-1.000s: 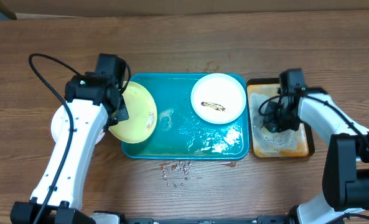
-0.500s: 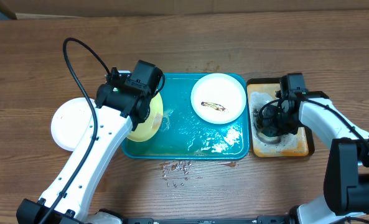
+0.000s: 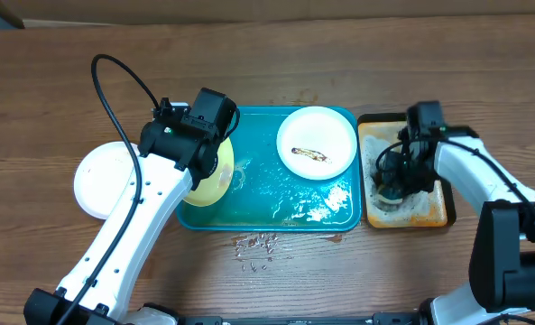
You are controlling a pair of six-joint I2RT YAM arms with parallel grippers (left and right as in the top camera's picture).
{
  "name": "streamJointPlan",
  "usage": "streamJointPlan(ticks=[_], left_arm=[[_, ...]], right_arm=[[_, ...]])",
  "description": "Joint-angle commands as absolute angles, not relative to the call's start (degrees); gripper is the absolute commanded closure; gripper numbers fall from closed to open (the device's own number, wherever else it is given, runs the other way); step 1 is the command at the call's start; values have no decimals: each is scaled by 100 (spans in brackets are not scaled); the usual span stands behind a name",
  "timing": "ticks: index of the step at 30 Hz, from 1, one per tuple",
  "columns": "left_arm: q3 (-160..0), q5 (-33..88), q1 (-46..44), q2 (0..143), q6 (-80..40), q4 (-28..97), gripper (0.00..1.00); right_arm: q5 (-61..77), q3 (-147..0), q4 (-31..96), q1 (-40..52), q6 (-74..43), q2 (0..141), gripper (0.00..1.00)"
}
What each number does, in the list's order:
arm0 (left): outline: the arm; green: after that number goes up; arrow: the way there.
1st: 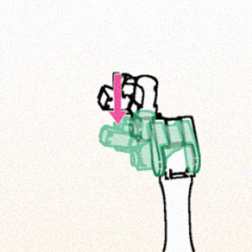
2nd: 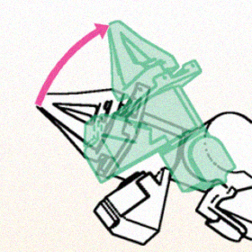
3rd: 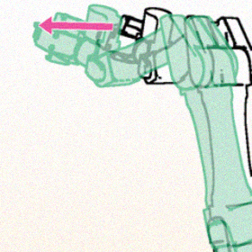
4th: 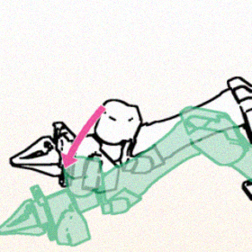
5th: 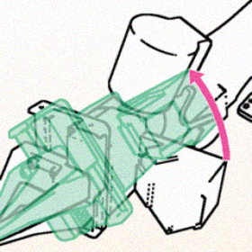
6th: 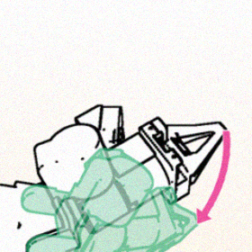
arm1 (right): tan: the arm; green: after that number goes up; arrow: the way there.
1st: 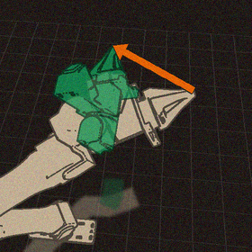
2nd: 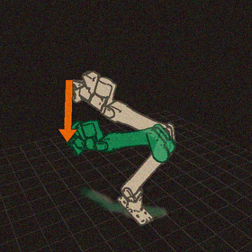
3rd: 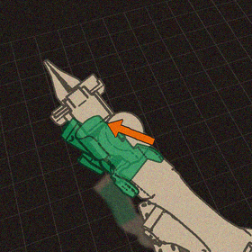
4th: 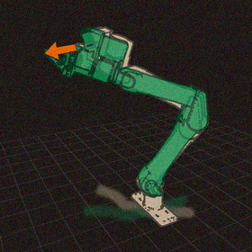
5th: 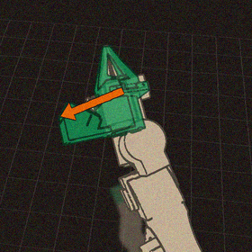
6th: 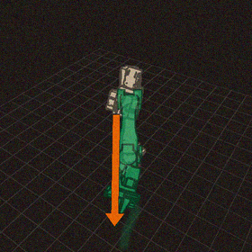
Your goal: Clean dirty plates on tray and stack at the side
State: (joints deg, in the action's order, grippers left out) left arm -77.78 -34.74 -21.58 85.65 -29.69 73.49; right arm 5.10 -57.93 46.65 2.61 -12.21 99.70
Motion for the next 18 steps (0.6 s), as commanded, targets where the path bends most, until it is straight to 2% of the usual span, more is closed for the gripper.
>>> streamJointPlan(ticks=[1, 5, 11, 13, 18], left_arm=[[-7891, -3483, -2180, 8473, -3094, 7341, 96], [-7891, -3470, -2180, 8473, -3092, 7343, 96], [-7891, -3441, -2180, 8473, -3092, 7345, 96], [-7891, -3444, -2180, 8475, -3092, 7343, 96], [-7891, -3446, -2180, 8473, -3092, 7343, 96]], right_arm=[[495, -5306, 4263, 266, -1173, 9891, 75], [499, -5137, 3905, 266, -1173, 9885, 74], [497, -5767, 4429, 266, -1135, 9808, 74], [499, -6014, 4639, 266, -917, 9756, 96], [502, -6381, 5105, 266, -569, 9692, 96]])
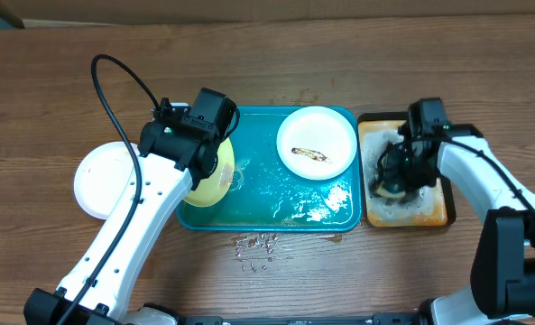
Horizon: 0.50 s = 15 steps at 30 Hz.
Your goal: Clean dirty plates on tray and stack at the side
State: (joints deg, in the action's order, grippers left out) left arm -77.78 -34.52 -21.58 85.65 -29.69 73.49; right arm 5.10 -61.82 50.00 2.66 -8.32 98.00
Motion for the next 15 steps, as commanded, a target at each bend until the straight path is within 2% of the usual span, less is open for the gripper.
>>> streamJointPlan(ticks=[1, 7, 15], left_arm=[[-7891, -3446, -2180, 8473, -3092, 7341, 96], [-7891, -3446, -2180, 8473, -3089, 7349, 96], [-7891, -3409, -2180, 8475, -3092, 7321, 96]], right_arm=[[499, -6381, 5142, 266, -569, 9703, 95], [497, -6206, 5054, 266, -567, 9721, 91], [499, -5352, 4053, 266, -574, 9721, 90]])
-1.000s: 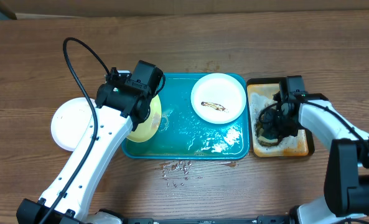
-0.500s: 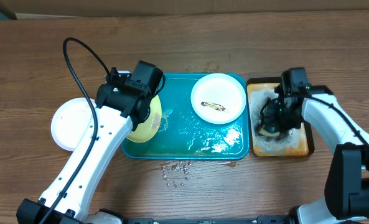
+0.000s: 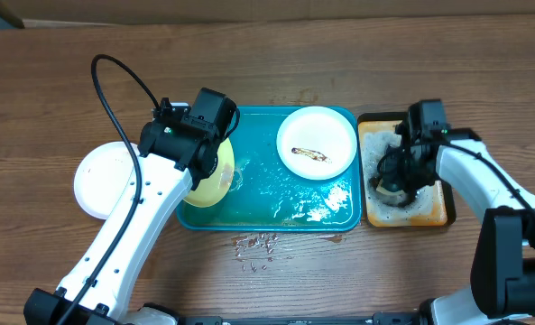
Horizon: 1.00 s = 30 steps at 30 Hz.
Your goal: Clean dirty plates on tray and stack at the side
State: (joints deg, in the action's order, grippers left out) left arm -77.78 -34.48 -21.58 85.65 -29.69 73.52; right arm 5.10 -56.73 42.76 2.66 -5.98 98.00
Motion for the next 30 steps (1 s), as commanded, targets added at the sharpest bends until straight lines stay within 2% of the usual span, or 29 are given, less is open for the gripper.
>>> streamJointPlan(ticks=[1, 7, 13, 22, 30], left_arm=[[-7891, -3409, -2180, 8473, -3089, 7308, 96], [-7891, -3828, -2185, 8473, -2993, 7177, 96], [-7891, -5631, -2687, 8473, -2941, 6849, 96], [-7891, -5461, -3852, 8720, -1387, 6016, 96], [-7889, -6241, -4064, 9032, -1262, 6145, 96]], right_arm=[[499, -5221, 3898, 266, -574, 9721, 89], [499, -4890, 3581, 266, -574, 9721, 86], [504, -4890, 3581, 266, -574, 9721, 85], [502, -4890, 3632, 266, -574, 9721, 84], [504, -4890, 3629, 266, -574, 9721, 84]])
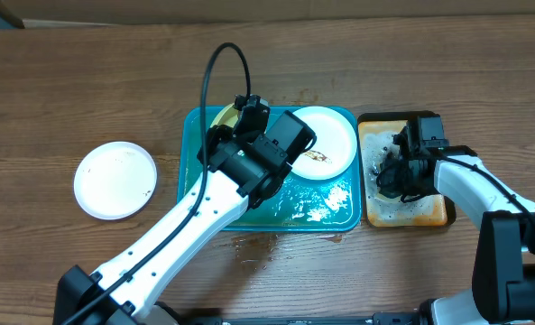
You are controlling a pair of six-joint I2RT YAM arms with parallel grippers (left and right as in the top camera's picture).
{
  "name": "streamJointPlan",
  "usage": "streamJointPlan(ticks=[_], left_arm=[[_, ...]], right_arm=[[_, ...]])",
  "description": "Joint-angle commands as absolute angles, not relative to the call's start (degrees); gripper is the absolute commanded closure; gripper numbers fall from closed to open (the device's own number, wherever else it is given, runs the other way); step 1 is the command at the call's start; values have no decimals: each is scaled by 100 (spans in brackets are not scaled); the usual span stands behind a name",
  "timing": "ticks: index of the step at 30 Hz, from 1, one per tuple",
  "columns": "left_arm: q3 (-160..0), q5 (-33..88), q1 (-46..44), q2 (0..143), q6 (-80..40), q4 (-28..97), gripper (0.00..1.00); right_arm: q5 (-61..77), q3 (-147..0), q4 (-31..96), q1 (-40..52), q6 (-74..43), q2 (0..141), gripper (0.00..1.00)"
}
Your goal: Clean dirty plates on tray and stack at the side
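A teal tray [191, 171] lies mid-table. On its right half sits a white plate [332, 135] with a brown smear. A yellow plate [220, 115] shows only as a sliver at the tray's far-left corner, behind my left arm. My left gripper [294, 144] is over the white plate's left rim, its fingers hidden under the wrist. My right gripper [386, 178] is down in the foamy orange tray [429, 212], shut on a dark sponge.
A clean-looking white plate [115, 179] rests on the table left of the teal tray. Foam and water lie on the tray floor at the front right. Drops of water [253, 242] spot the table just in front of the tray.
My left arm has moved from the tray's left edge to the white plate's left rim. The yellow plate is now at the tray's far-left corner. My right gripper shifted slightly in the orange tray.
Through all three earlier moments my left gripper stayed at the yellow plate on the tray's left edge, while my right gripper moved the sponge about in the foamy orange tray. Now the left gripper is at the smeared white plate and the yellow plate lies farther back.
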State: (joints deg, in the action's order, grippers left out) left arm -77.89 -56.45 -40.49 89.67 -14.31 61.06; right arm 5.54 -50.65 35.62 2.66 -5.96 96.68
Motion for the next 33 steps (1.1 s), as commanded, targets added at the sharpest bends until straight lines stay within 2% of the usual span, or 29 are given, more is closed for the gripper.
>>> streamJointPlan(ticks=[1, 7, 11, 17, 23, 33], left_arm=[[-7889, -6261, -4064, 9032, -1264, 6149, 96], [-7889, -6318, -4064, 9030, -1302, 6149, 96], [-7891, -6095, -3997, 9030, -1741, 6372, 96], [-7909, -5454, -3365, 8976, -2143, 6840, 96], [-8101, -3994, -2001, 8755, -2294, 7002, 96], [-8106, -1616, 1129, 8790, -2296, 6713, 96]], right_arm=[[504, -4890, 3629, 266, -574, 9721, 84], [504, -4890, 3634, 266, -576, 9721, 84], [504, -4890, 3634, 266, -576, 9721, 84], [504, -4890, 3645, 266, -576, 9721, 84], [506, -4890, 3651, 266, -576, 9721, 84], [523, -4890, 3667, 266, -576, 9721, 84]])
